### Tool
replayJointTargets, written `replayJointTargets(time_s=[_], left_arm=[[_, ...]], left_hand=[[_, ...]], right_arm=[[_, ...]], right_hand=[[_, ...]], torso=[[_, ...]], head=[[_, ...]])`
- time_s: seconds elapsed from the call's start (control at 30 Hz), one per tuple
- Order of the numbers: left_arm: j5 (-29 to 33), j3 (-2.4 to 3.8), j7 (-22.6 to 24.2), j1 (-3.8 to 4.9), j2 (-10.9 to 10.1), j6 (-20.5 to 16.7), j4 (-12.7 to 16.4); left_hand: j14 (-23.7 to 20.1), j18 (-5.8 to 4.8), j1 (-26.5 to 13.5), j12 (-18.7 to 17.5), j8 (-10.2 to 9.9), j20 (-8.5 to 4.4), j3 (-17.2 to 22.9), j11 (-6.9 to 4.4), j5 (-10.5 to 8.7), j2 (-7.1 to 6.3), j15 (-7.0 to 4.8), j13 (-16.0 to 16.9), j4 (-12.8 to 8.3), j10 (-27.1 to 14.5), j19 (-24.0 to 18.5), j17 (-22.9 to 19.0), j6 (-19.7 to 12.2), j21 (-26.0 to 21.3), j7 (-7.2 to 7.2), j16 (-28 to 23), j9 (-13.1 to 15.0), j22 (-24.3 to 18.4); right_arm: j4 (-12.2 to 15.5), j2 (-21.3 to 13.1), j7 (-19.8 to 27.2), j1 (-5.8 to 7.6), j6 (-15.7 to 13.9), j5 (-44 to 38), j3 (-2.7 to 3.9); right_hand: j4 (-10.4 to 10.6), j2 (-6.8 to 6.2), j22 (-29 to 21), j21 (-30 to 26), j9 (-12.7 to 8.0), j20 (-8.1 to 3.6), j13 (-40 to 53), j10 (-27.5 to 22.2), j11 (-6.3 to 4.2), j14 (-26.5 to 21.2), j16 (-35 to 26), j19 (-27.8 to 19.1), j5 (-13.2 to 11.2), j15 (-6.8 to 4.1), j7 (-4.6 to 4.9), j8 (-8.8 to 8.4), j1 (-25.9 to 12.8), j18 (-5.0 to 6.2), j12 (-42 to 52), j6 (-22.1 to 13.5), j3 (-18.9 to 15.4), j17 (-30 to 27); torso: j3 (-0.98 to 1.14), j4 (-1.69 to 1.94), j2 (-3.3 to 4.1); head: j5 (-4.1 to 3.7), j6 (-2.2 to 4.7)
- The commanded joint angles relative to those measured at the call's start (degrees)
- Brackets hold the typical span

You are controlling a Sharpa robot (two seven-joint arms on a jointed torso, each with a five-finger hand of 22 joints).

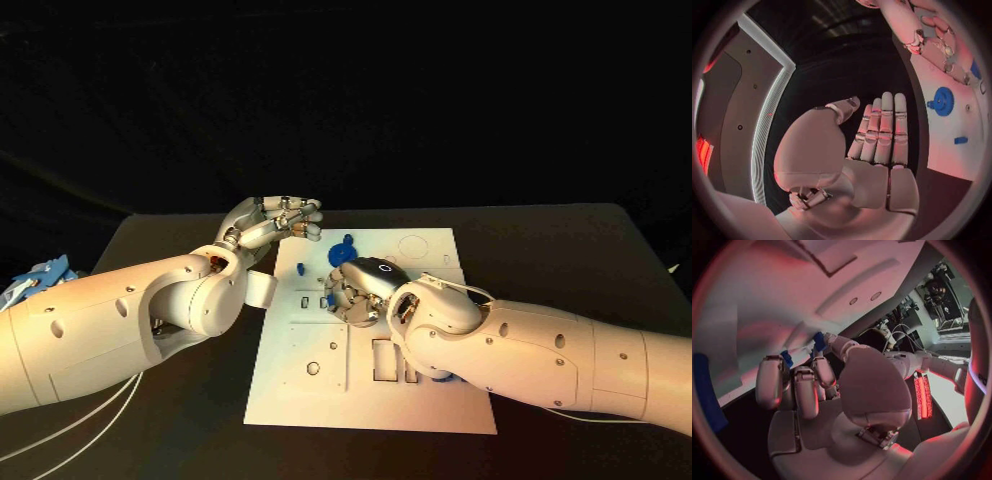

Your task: Assemble the parts on the task board

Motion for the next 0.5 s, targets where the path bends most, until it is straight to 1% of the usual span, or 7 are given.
replayJointTargets(time_s=[0.03, 0.13, 0.23, 0.3, 0.5], left_arm=[[0.0, 0.04, 0.3, 0.06, 0.09, 0.58, 0.2], [0.0, 0.04, 0.28, 0.06, 0.07, 0.61, 0.23], [0.0, 0.04, 0.26, 0.06, 0.06, 0.65, 0.24], [0.0, 0.04, 0.24, 0.06, 0.04, 0.67, 0.25], [0.0, 0.04, 0.18, 0.06, -0.02, 0.72, 0.28]], left_hand=[[-0.31, 0.23, -0.65, -0.3, -0.21, 0.1, 0.29, 0.12, -0.2, 0.06, -0.07, -0.1, -0.05, -0.4, -0.49, 0.07, 0.02, -0.24, 0.3, -0.21, 0.07, -0.09], [-0.34, 0.24, -0.66, -0.3, -0.22, 0.13, 0.29, 0.13, -0.2, 0.06, -0.06, -0.1, -0.05, -0.44, -0.52, 0.09, 0.01, -0.24, 0.32, -0.21, 0.07, -0.09], [-0.34, 0.24, -0.66, -0.3, -0.22, 0.13, 0.29, 0.13, -0.2, 0.06, -0.06, -0.1, -0.05, -0.44, -0.52, 0.09, 0.01, -0.24, 0.32, -0.21, 0.07, -0.09], [-0.34, 0.24, -0.66, -0.29, -0.23, 0.14, 0.29, 0.14, -0.2, 0.07, -0.06, -0.09, -0.05, -0.46, -0.54, 0.1, 0.0, -0.24, 0.33, -0.2, 0.06, -0.1], [-0.01, 0.36, -0.65, -0.27, -0.3, 0.2, 0.27, 0.18, -0.21, 0.11, -0.1, -0.08, -0.12, -0.65, -0.45, 0.33, -0.09, -0.07, 0.4, 0.15, 0.05, -0.03]], right_arm=[[-0.6, 0.15, -1.7, -0.42, 1.13, -1.21, -0.22], [-0.93, 0.31, -1.96, -0.5, 1.23, -1.39, -0.23], [-1.11, 0.34, -2.14, -0.54, 1.26, -1.52, -0.23], [-1.2, 0.35, -2.29, -0.55, 1.29, -1.64, -0.23], [-1.25, 0.34, -2.57, -0.58, 1.17, -1.9, -0.23]], right_hand=[[0.23, -0.01, 1.96, -0.07, 2.84, 0.05, -0.05, 0.25, -0.01, 5.53, 0.12, 0.35, -0.28, -0.12, -0.22, 3.55, 0.01, -0.41, 0.24, 0.38, -0.29, 12.22], [0.23, -0.01, 1.96, -0.07, 2.84, 0.05, -0.05, 0.25, -0.01, 5.53, 0.12, 0.35, -0.28, -0.12, -0.22, 3.55, 0.01, -0.41, 0.24, 0.38, -0.29, 12.22], [0.29, -0.07, 2.0, -0.05, 2.82, 0.05, -0.03, 0.25, 0.0, 5.54, 0.13, 0.38, -0.34, -0.11, -0.21, 3.55, -0.09, -0.42, 0.24, 0.34, -0.32, 12.24], [0.36, -0.17, 1.95, -0.11, 2.79, 0.05, -0.12, 0.16, 0.01, 5.54, 0.13, 0.34, -0.42, -0.1, -0.2, 3.55, -0.2, -0.41, 0.16, 0.28, -0.36, 12.25], [0.56, -0.65, 1.85, -0.29, 2.6, 0.08, -0.86, -0.53, 0.11, 5.52, 0.11, 0.26, -0.78, -0.04, -0.06, 3.42, -0.55, -0.38, -0.46, -0.14, -0.48, 12.2]], torso=[[-0.01, 0.03, 0.03], [0.01, 0.08, 0.04], [-0.02, 0.07, 0.04], [-0.05, -0.01, 0.0], [0.0, -0.04, -0.01]], head=[[-0.02, 0.08], [-0.03, 0.01], [-0.04, -0.01], [0.04, -0.06], [0.06, -0.09]])
